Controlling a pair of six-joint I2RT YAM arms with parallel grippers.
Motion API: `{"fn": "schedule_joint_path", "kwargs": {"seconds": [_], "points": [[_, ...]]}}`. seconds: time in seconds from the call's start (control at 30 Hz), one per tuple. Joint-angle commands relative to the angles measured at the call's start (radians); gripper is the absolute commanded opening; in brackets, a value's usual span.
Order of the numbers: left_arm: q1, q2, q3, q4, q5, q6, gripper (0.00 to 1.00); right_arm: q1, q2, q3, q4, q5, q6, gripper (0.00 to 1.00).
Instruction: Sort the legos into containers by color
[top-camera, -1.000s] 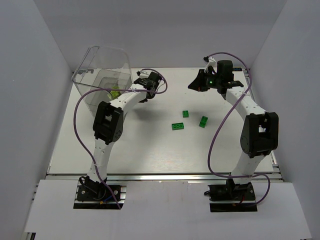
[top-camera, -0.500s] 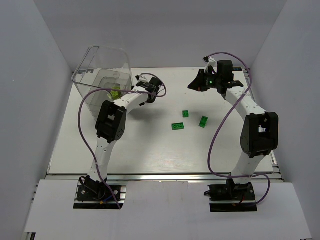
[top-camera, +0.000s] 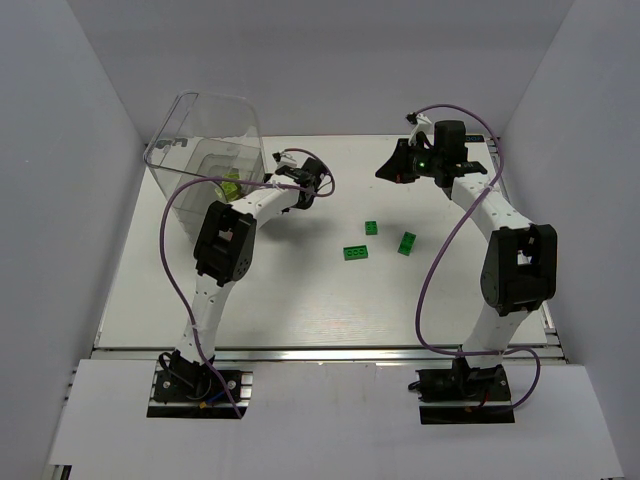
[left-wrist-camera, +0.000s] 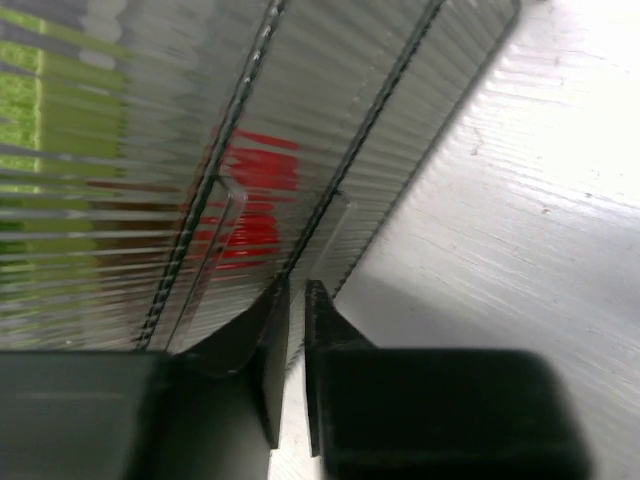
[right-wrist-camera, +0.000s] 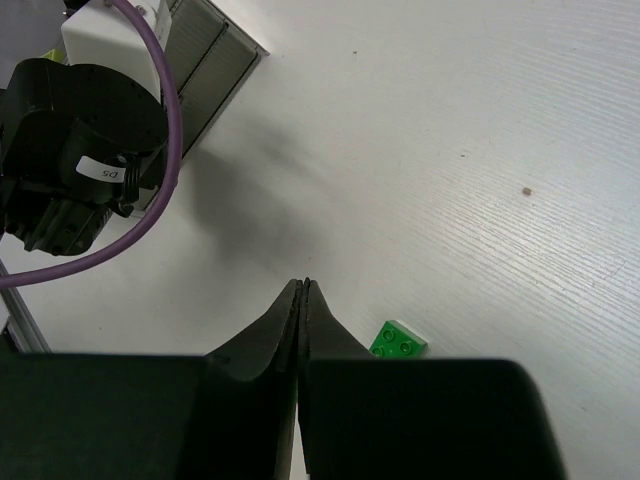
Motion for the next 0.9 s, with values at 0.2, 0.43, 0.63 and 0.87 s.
{"fn": "schedule_joint_path", "kwargs": {"seconds": [0.2, 0.43, 0.63, 0.87], "points": [[-0.003, 0.012, -0.006, 0.0, 0.028, -0.006, 0.04, -0.008, -0.003, 0.026, 0.007, -0.019, -0.015, 0.0], [-0.003, 0.011, -0.013, 0.001, 0.034, -0.004, 0.0, -0.012, 0.001, 0.029, 0.009, -0.021, -0.016, 0.0], [-0.014, 0.003, 0.003, 0.009, 0.065, 0.007, 0.0, -0.014, 0.006, 0.035, 0.009, -0.022, -0.011, 0.0], [-0.063, -0.012, 0.026, 0.013, 0.077, 0.014, 0.0, -0.014, 0.012, 0.032, 0.009, -0.03, -0.015, 0.0]]}}
